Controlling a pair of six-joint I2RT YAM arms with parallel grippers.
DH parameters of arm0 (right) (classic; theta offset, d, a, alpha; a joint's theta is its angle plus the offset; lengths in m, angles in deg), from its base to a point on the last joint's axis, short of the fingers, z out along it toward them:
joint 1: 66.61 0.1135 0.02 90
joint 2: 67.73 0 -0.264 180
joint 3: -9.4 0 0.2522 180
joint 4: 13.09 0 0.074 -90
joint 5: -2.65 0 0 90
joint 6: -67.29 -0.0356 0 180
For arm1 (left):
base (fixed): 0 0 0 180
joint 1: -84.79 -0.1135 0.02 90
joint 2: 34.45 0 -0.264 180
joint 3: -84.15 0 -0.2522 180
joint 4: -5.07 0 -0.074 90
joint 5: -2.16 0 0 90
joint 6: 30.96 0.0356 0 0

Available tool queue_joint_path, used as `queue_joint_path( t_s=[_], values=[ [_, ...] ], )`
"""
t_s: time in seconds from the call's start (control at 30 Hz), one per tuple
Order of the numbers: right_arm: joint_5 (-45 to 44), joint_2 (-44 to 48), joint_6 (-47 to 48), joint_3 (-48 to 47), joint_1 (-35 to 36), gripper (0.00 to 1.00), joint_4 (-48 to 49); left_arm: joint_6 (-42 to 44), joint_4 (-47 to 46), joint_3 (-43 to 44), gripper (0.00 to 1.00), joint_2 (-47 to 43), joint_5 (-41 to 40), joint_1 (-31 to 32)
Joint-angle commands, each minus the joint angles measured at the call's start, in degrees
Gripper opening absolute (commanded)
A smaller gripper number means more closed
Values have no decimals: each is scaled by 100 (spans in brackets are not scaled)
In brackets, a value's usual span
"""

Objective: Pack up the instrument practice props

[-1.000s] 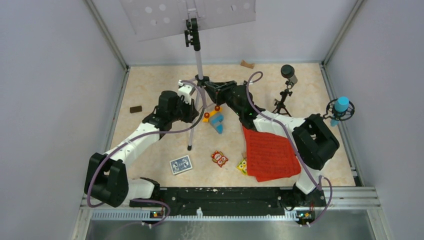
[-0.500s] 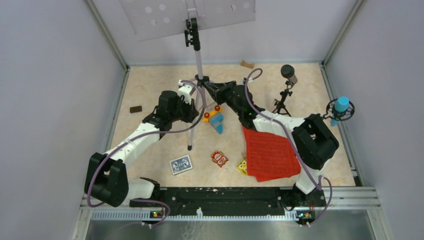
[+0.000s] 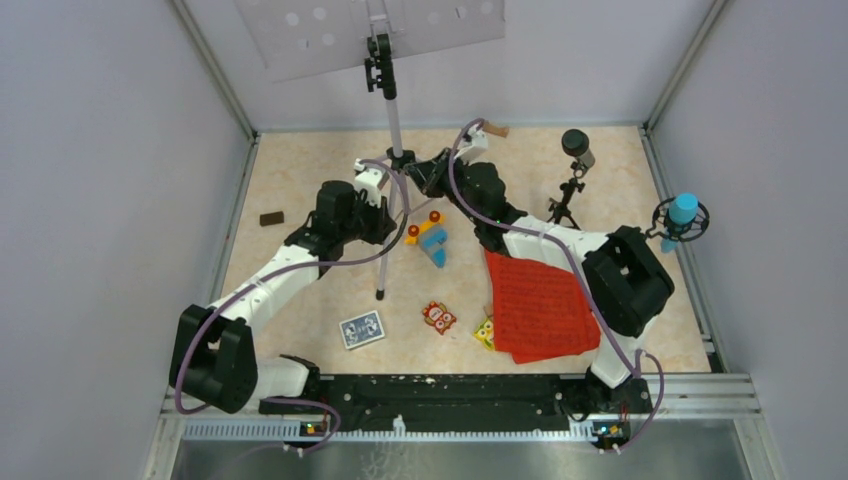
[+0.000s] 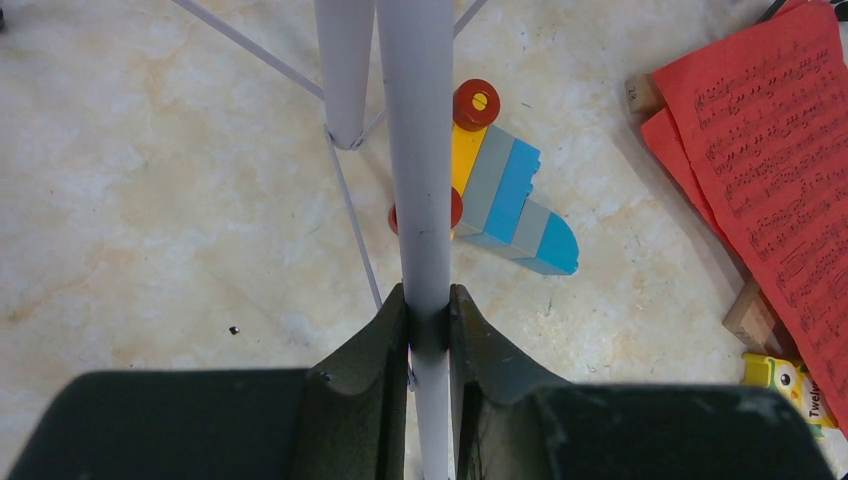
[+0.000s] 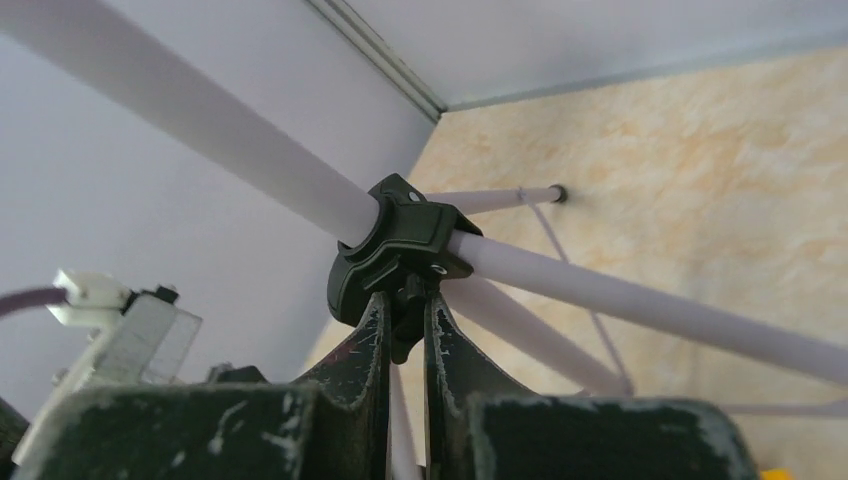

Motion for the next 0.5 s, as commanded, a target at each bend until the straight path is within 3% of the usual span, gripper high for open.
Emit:
queue_joint_path(
  t_s=[0.0,0.23,0.47],
  values=[
    [893,65,2703,-244,243,0,989,113,-137,-67,0,-132,481,100],
    [1498,251,4851,-95,353,0,1014,339,-71,-53,0,-92,647,96],
    [1973,378,7162,-201,509,0,283,386,-78,-65,0,-103,513,96]
  ],
)
